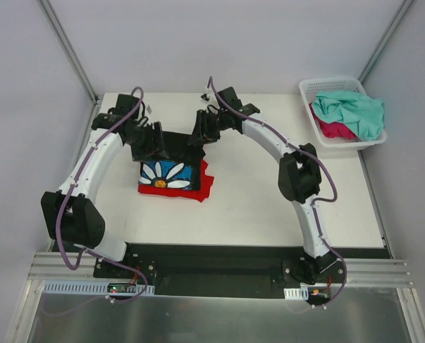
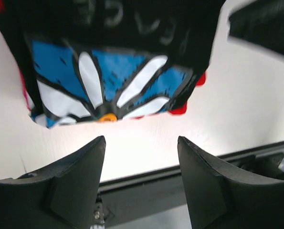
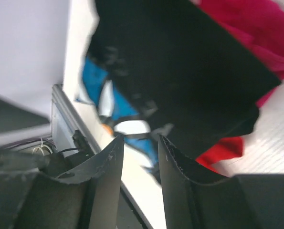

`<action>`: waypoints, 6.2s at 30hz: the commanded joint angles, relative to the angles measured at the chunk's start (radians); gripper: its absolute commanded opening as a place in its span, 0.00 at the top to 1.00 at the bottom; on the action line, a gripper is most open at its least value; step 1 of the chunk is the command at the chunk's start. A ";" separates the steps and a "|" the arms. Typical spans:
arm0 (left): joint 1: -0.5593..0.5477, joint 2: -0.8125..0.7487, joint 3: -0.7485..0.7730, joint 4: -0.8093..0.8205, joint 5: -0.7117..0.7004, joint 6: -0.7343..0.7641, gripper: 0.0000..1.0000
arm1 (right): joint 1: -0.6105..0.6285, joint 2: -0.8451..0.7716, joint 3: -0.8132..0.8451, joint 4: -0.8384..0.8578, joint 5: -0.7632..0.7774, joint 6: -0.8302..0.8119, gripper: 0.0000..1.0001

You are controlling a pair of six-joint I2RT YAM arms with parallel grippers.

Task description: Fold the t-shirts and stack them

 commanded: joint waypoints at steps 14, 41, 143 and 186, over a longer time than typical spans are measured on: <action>-0.039 -0.019 -0.311 0.020 -0.145 -0.106 0.48 | -0.043 0.213 0.097 0.130 -0.097 0.093 0.62; 0.002 0.168 -0.142 0.212 -0.167 -0.112 0.64 | 0.023 -0.491 -0.443 -0.058 0.006 -0.058 0.54; 0.008 0.652 0.246 0.039 -0.512 -0.045 0.64 | 0.082 -0.771 -0.718 -0.243 0.308 -0.028 0.53; -0.217 -0.016 -0.154 -0.102 -0.631 -0.301 0.54 | 0.125 -0.836 -0.859 -0.174 0.274 -0.015 0.53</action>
